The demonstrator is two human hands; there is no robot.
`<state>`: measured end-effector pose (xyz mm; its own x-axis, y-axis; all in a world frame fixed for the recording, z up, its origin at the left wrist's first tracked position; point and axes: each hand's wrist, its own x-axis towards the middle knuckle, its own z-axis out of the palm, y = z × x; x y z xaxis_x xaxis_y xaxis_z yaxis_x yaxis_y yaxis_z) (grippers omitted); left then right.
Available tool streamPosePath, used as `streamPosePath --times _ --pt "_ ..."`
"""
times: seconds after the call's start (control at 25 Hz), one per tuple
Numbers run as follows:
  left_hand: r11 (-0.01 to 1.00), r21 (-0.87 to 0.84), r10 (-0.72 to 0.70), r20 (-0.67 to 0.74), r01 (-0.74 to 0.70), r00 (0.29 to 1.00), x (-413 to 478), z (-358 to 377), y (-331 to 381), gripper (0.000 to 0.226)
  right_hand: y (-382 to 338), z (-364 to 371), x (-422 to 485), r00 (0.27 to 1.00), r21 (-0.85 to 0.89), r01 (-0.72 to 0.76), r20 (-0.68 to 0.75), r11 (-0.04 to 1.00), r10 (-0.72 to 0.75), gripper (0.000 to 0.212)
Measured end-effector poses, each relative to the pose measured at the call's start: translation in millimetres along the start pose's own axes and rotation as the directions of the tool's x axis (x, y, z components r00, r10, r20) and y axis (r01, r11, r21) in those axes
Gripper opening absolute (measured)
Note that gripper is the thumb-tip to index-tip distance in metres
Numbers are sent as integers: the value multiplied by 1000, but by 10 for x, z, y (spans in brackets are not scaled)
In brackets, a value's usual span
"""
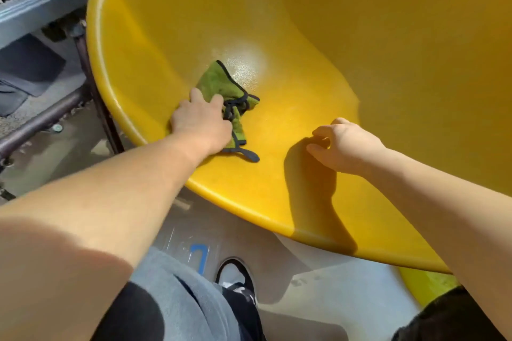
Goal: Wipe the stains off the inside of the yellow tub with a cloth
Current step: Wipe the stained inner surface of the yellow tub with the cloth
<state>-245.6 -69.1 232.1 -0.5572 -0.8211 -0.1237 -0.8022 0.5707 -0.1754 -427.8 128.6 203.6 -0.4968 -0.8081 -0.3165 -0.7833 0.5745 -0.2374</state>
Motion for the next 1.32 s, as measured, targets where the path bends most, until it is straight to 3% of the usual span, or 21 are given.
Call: streamPosePath --times 0.08,0.28,0.44,0.6,0.72,0.8,0.92,0.96,1.0,1.04,1.08,1.16,1.24,1.32 --pt "996 -87 32 29 -29 999 -164 192 412 48 174 -60 -86 1000 -16 -3 -6 1000 3 53" --pt "985 -123 131 60 -122 990 -515 347 1110 47 807 -199 -525 992 -189 -18 117 982 40 49" --pt "938 -283 239 111 -200 965 -843 206 1863 53 1229 -333 -957 996 -217 -92 4 972 95 44" --pt "765 -500 521 110 -406 846 -1267 96 2607 62 1545 -739 -1437 977 -283 -149 -189 947 97 40" --pt "718 -597 530 134 -359 837 -1330 -67 2944 58 1848 -1056 -1744 954 -339 -157 -295 928 53 40" --pt "630 -660 598 76 -409 798 -1412 -264 3232 39 1799 -993 -1741 973 -133 -37 -230 990 5 45" --pt "506 -833 612 162 -225 774 -1427 -474 3295 30 1583 -755 -1553 987 172 -121 -87 978 138 53" --pt "423 -894 620 167 -147 767 -1327 -461 3172 32 1581 -690 -1509 979 165 -183 -56 969 194 55" --pt "366 -929 542 159 -61 825 -1213 -344 2992 33 1589 -637 -1500 974 91 -218 -38 972 222 57" --pt "406 -911 446 125 -76 886 -1118 -220 2802 30 1577 -574 -1524 975 -46 -220 -12 974 220 64" --pt "514 -841 434 84 -170 897 -1057 -97 2642 31 1525 -507 -1555 975 -216 -211 23 953 221 73" --pt "728 -552 560 138 -406 817 -1056 86 2533 63 1418 -389 -1541 976 -448 -184 25 875 218 78" --pt "772 -403 595 188 -491 781 -1076 94 2631 80 1428 -414 -1454 977 -507 -202 -52 838 205 66" --pt "784 -317 604 188 -534 774 -1106 44 2748 80 1629 -613 -1377 972 -605 -234 -122 761 202 57"
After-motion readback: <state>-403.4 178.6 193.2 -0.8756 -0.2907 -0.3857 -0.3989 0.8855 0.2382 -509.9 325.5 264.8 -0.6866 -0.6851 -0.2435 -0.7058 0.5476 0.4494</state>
